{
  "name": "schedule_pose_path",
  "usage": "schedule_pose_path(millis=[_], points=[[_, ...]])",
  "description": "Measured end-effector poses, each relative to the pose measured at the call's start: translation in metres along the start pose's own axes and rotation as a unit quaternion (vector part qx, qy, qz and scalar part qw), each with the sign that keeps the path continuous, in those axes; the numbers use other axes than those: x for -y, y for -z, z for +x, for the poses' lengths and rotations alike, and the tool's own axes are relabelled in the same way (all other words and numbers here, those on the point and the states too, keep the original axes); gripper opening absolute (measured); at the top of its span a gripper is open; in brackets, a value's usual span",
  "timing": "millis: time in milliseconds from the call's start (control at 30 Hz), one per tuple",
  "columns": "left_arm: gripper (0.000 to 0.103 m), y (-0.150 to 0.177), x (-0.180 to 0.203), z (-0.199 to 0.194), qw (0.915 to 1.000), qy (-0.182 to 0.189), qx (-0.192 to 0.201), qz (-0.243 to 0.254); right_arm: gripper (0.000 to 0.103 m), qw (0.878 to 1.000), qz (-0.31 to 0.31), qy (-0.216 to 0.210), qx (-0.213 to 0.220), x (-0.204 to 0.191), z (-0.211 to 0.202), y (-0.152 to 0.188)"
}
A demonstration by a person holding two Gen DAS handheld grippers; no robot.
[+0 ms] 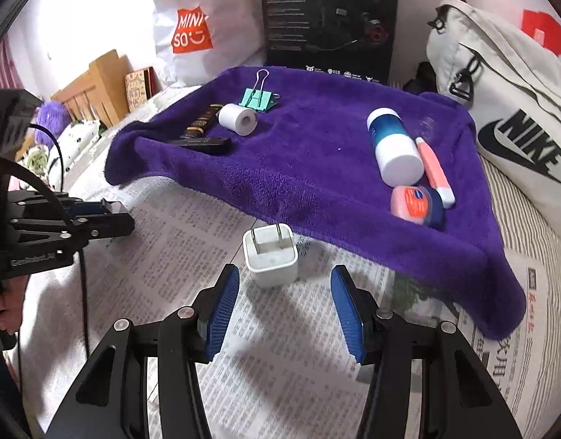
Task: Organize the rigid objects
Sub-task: 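Grasp the square white charger with the right gripper while the left holds the round charger, then carry both chargers over the towel and open the right gripper to drop its charger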
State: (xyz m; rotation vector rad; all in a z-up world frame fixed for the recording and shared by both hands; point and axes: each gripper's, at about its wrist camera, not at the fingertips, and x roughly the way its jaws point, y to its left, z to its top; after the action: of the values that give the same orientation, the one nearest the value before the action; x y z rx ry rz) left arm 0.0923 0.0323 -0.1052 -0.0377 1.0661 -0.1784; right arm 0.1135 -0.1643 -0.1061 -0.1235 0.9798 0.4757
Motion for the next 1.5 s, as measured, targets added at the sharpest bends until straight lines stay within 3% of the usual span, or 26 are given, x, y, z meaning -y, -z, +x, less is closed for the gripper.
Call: schedule_pose_path(millis=[333, 533, 833, 1067, 1500], points=[[0.023, 0.001, -0.002, 0.0, 1.0, 0.003, 0.001, 0.002, 0.029, 1.0, -0.019, 0.005, 0.008, -0.01, 0.014, -0.011], [0.023, 0.0, -0.002, 0.002, 1.0, -0.002, 0.001, 0.006, 0.029, 1.0, -0.016, 0.003, 0.001, -0.007, 0.009, -0.009], [0.023, -0.002, 0.01, 0.009, 0.9989, -0.035, 0.006, 0.031, 0.029, 0.999, 0.02, 0.034, -0.007, 0.021, -0.021, 0.017], [0.023, -0.002, -0.003, 0.005, 0.9999, 0.001, 0.012, -0.004, 0.029, 0.999, 0.028, 0.035, -0.009, 0.028, -0.018, 0.025], [0.023, -0.013, 0.0, -0.017, 0.9997, 0.011, 0.018, -0.009, 0.029, 0.999, 0.03, 0.021, -0.01, 0.032, -0.038, 0.006]])
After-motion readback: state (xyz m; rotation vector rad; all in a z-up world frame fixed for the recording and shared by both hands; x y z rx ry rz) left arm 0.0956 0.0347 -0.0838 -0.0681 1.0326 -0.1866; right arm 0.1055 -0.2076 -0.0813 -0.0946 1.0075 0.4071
